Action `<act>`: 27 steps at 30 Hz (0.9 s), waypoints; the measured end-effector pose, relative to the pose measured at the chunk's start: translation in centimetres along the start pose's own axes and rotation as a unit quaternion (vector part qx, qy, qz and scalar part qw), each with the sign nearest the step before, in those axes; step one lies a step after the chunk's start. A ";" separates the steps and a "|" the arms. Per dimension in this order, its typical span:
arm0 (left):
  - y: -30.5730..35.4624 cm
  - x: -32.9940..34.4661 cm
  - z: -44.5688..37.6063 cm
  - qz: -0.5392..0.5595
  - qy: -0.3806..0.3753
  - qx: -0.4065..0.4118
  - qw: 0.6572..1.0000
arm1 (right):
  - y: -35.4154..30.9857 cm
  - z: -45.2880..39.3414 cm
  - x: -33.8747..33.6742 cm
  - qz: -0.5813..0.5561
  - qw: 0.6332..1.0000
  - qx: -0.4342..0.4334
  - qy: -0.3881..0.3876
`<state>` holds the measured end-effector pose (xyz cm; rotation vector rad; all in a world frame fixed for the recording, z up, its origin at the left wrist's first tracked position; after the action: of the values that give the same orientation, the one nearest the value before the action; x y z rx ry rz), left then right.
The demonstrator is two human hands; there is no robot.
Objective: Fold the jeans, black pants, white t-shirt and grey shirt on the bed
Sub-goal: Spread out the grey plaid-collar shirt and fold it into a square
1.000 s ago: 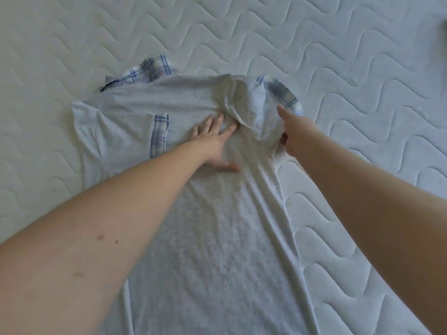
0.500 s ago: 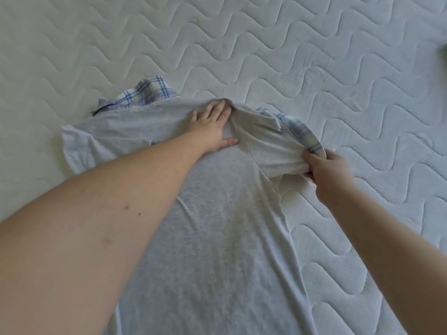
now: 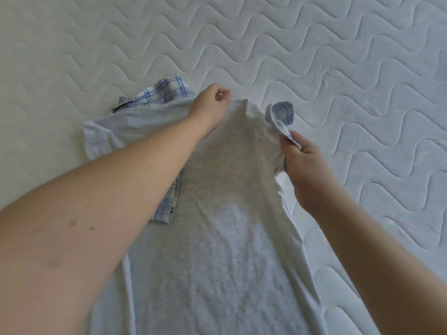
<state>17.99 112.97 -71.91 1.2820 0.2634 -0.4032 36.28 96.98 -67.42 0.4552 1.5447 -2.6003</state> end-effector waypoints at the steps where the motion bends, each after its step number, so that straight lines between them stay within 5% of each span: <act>1: -1.1 -0.3 1.0 0.070 -0.013 -0.088 0.994 | -0.5 0.5 1.5 0.026 0.999 -0.020 -0.012; 4: -3.7 -0.3 4.7 0.199 -0.112 -0.312 0.922 | -2.0 2.5 6.3 0.122 0.987 -0.091 -0.042; 8: -3.5 -1.5 7.3 0.229 -0.250 -0.364 0.868 | -2.6 5.6 12.9 0.270 0.939 -0.165 -0.132; 14: -7.6 -4.4 9.9 0.034 -0.224 -0.362 0.904 | -0.1 9.1 16.9 0.325 0.908 -0.188 -0.184; 18: -8.8 -5.6 9.8 0.100 -0.050 -0.268 0.957 | 4.3 10.7 13.8 0.403 0.895 -0.163 -0.101; 20: -9.2 -5.2 11.2 0.104 -0.058 -0.252 0.960 | 6.4 11.1 11.1 0.451 0.880 -0.142 -0.051; 24: -8.8 -5.6 12.3 -0.099 -0.073 -0.132 0.983 | 10.2 11.6 7.4 0.522 0.849 -0.080 -0.028; 27: -7.2 -8.0 11.1 -0.037 -0.013 -0.091 0.995 | 11.2 12.1 6.9 0.544 0.834 -0.088 -0.030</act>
<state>7.35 101.77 -71.92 1.0908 0.3197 -0.4491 29.61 81.57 -73.52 0.8836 0.9884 -1.5441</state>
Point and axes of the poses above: each hand's wrist, its own z-axis away from the middle knuckle, its own x-axis out of the palm, y = z × x, the point moved 8 cm from there along -z, towards the middle knuckle, and after that the axes turned 12 degrees about z, right-handed, at the moved point
